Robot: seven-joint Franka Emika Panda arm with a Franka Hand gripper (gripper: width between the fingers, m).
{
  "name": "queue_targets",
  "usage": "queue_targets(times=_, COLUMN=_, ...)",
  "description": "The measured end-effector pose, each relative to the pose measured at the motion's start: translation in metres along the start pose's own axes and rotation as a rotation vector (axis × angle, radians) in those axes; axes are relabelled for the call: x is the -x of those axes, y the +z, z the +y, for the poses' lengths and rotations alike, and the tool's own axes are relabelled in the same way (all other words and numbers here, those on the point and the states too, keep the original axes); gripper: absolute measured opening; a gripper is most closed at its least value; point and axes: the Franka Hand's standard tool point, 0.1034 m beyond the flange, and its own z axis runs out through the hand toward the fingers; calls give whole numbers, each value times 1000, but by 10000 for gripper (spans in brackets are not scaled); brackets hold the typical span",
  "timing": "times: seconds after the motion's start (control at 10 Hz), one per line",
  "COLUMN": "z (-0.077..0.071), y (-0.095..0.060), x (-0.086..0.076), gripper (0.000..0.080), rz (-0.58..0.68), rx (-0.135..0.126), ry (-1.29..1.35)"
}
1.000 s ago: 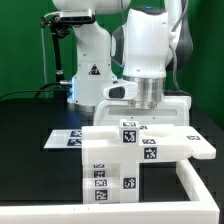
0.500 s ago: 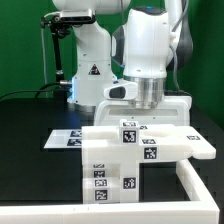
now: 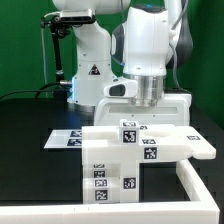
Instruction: Assemble chair
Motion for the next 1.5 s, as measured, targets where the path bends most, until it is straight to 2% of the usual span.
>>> queue_targets(times=0.3, z=8, y=-54, x=6, gripper=284, rz=-45, rx=-50, ry=-2)
queue_targets(times=0.4, z=16, y=-84, x=-1, gripper=284, rz=-63, rx=-78, ry=-6)
queue_targets(times=0.5, z=30, y=-107, x=-18, gripper=284, rz=-58, rx=-87, ry=-4)
queue_targets(times=0.7, z=48, y=-124, x=-44, gripper=284, rz=-33, rx=-91, ry=7)
queue_targets(times=0.8, z=54, y=-127, x=-57, gripper=284, rz=-19, rx=-90, ry=4)
queue_targets(times=1.0, z=56, y=-112, x=-77, gripper=284, rz=-25, rx=-66, ry=8)
queue_targets(times=1.2, z=44, y=-98, x=-74, gripper=284, rz=-41, rx=-56, ry=3)
queue_targets(times=1.5, z=43, y=-95, x=-76, gripper=284, rz=-1, rx=-49, ry=-7)
